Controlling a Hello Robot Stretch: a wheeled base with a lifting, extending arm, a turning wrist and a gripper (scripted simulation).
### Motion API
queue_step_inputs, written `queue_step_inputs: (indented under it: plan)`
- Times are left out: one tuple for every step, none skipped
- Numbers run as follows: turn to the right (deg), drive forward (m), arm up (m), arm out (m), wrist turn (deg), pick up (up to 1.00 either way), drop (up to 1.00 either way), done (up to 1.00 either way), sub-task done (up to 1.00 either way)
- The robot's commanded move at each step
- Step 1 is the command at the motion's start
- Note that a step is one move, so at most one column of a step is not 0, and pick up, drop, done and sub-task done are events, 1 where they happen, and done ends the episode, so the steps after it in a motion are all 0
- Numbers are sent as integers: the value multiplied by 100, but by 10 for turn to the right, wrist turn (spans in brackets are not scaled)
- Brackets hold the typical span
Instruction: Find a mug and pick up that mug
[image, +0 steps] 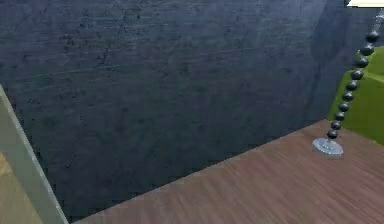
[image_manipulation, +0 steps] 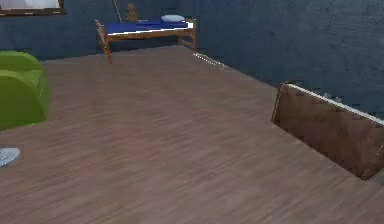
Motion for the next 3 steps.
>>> queue_step_inputs:
  plan:
    - [450, 0, 0, 0, 0, 0, 0, 0, 0]
    - [150, 0, 0, 0, 0, 0, 0, 0, 0]
    - [0, 10, 0, 0, 0, 0, 0, 0, 0]
